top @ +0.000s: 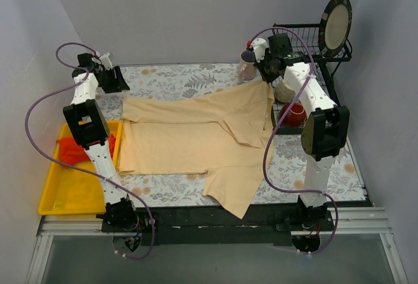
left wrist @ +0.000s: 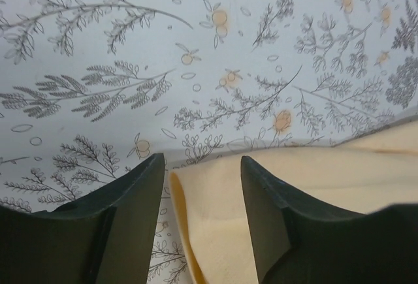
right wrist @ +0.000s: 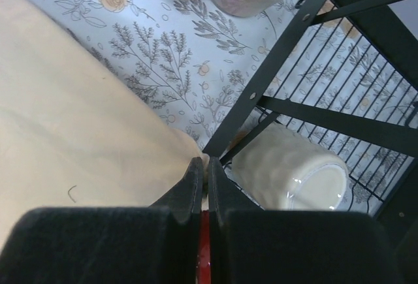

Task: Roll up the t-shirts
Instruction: Flatten out the T-shirt at the center of the board.

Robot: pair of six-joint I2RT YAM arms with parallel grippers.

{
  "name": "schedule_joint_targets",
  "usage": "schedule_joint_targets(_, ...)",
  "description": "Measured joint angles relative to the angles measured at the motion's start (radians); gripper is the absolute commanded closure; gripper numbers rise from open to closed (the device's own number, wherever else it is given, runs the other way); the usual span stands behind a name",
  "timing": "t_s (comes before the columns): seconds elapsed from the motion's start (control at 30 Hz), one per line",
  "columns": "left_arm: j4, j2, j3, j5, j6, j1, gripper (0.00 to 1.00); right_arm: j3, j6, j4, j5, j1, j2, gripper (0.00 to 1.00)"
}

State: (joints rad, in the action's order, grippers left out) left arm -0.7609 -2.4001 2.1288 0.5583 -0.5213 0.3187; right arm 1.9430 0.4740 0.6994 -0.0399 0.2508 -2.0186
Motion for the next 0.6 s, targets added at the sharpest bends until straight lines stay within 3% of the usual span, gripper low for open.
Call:
schedule_joint_targets(0.2,0.028,0.05,-0.025,0.023,0.003,-0.002,0.48,0.008,-0.001,-0.024,0.077,0.0,-0.005,0.99)
schedule_joint_targets(0.43,-0.012,0.457,-0.485,0.053,0.097,-0.06,0.61,0.019,-0.01,-0.052,0.138,0.0,-0.013,0.99)
schedule_joint_targets(0.6,-0.019,0.746,-0.729,0.06,0.146,-0.234,0.81,0.032,-0.015,-0.06,0.142,0.0,-0.036,0.99)
